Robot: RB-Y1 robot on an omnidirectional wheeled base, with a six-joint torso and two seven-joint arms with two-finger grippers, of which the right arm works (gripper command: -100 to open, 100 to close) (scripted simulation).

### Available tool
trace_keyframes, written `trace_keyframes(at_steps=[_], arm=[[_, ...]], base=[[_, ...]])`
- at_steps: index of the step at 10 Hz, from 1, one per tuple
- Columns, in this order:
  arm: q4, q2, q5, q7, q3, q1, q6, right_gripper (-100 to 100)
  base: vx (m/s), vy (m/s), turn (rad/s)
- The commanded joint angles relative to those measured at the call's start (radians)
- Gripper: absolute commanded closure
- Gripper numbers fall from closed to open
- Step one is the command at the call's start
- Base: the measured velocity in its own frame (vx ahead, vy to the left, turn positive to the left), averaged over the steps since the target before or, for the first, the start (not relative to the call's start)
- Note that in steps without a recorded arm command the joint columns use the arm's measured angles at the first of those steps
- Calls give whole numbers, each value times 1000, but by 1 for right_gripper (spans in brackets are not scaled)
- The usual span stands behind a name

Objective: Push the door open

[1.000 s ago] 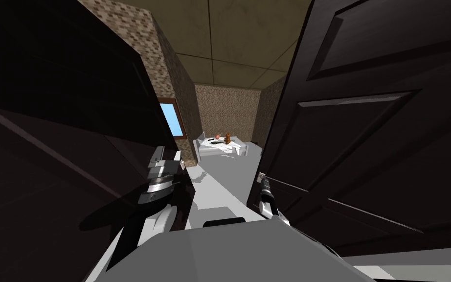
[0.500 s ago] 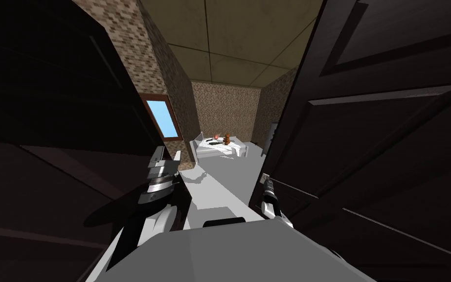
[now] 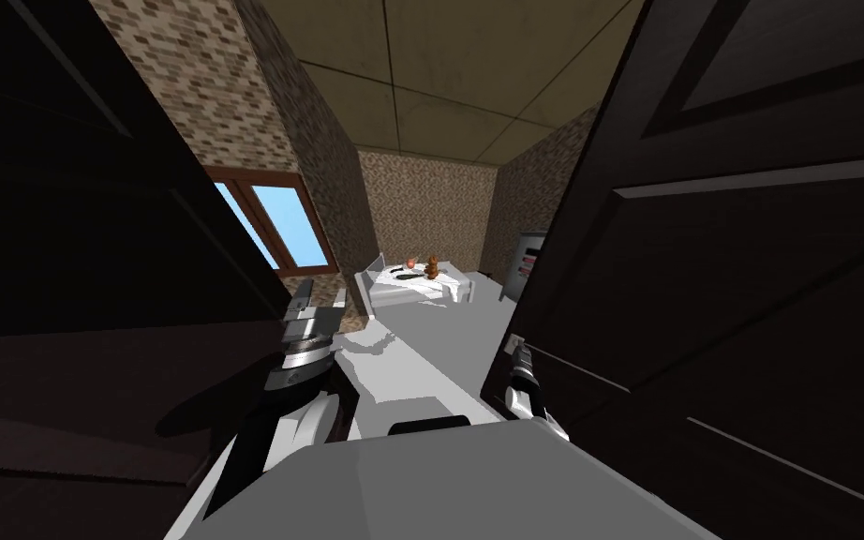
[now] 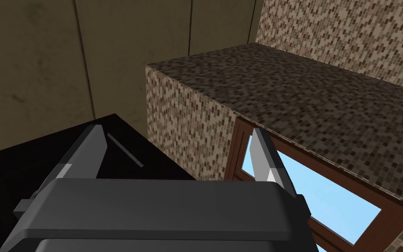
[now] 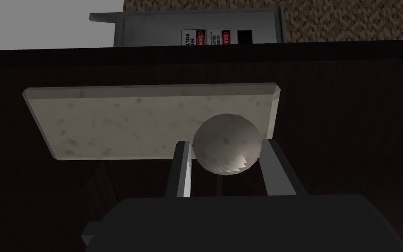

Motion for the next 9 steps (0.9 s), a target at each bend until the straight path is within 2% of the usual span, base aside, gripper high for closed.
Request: trace_keyframes(at_steps=[1,9], arm=[[2,-2,-11,7,-17,2,-2,100],[11,-15,-67,44,-102,13,-14,100]], base=[[146,-5,-37],[206,-49,-36]])
